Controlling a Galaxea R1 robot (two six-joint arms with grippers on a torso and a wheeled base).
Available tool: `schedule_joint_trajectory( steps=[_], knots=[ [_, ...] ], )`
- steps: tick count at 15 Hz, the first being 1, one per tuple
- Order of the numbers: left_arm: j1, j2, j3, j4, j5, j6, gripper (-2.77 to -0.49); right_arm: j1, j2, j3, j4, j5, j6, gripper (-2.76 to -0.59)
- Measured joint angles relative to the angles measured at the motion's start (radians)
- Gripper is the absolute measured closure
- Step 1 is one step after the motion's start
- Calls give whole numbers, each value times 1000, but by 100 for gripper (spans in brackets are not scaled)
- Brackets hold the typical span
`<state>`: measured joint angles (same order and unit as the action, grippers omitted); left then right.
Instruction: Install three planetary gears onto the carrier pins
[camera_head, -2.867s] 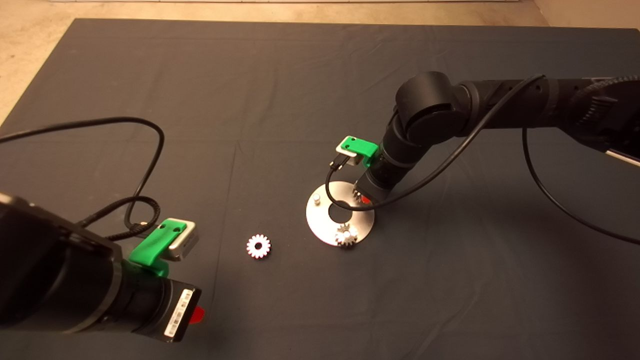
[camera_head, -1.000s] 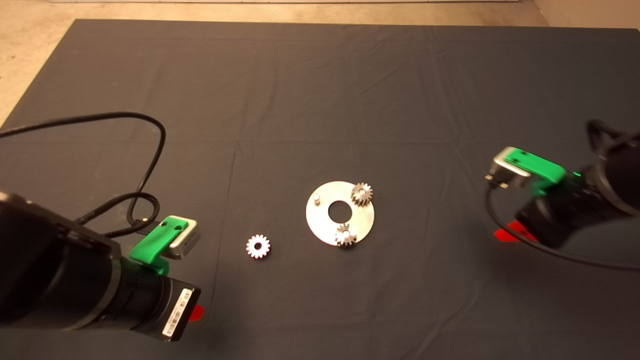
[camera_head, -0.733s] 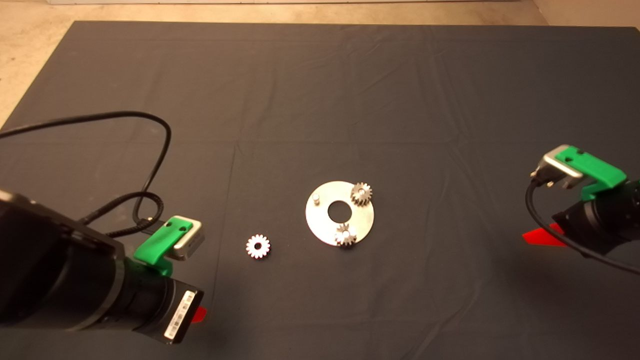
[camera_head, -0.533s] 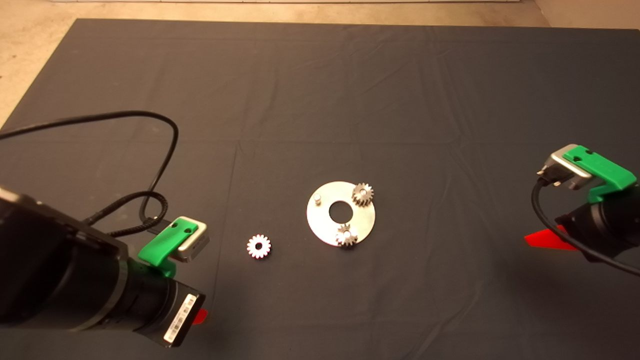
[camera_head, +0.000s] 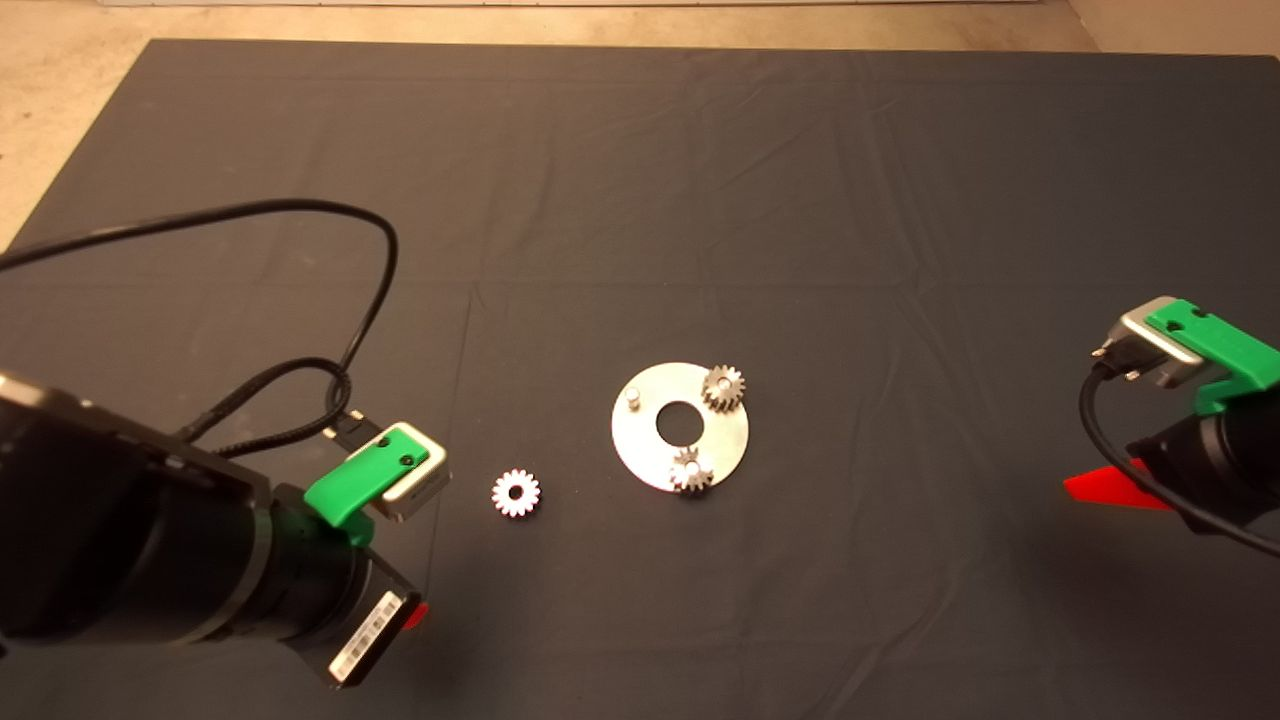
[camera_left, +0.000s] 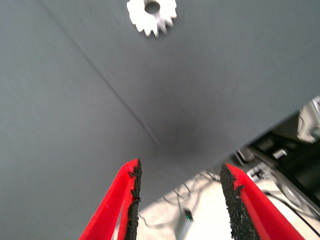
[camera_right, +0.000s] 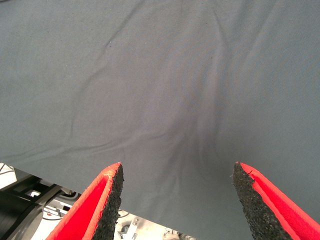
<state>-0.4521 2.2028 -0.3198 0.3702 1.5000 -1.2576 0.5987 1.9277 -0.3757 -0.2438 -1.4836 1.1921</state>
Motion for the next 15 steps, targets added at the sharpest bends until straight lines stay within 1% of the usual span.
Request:
schedule_joint_trajectory(
  steps=[1, 2, 3, 5, 6, 7, 8, 9, 10, 11, 12, 13, 14, 15],
  knots=[
    [3, -1, 0, 45, 1, 11, -105, 0, 1, 0, 0, 2, 0, -161],
    [19, -1, 0, 99, 1, 16, -105, 0, 1, 0, 0, 7, 0, -161],
    [52, -3, 0, 161, 2, 18, -105, 0, 0, 0, 0, 8, 0, -161],
    [123, 3, 0, 304, 1, 26, -105, 0, 0, 0, 0, 7, 0, -161],
    [166, 8, 0, 365, 0, 29, -105, 0, 0, 0, 0, 7, 0, -161],
    [224, 16, -7, 408, 0, 37, -105, 0, 0, 0, 0, 8, 0, -161],
    [286, 29, -21, 445, 0, 45, -105, 0, 0, 0, 0, 9, 0, -161],
    [336, 44, -34, 494, 0, 60, -105, 0, 0, 0, 0, 10, 0, -161],
    [375, 58, -44, 553, 0, 72, -117, 0, 0, 0, 0, 11, 0, -161],
    [409, 73, -59, 593, 0, 86, -120, 0, 0, 0, 0, 11, 0, -161],
    [430, 87, -75, 615, -1, 94, -120, 0, 0, 0, 0, 10, 0, -161],
    [435, 93, -85, 637, -3, 96, -122, 0, 0, 0, 0, 11, 0, -161],
    [435, 92, -86, 677, -3, 96, -130, -1, 0, 0, 0, 11, 0, -160],
    [438, 91, -86, 716, -2, 98, -134, -1, 0, 0, 0, 12, 0, -161]
  ],
)
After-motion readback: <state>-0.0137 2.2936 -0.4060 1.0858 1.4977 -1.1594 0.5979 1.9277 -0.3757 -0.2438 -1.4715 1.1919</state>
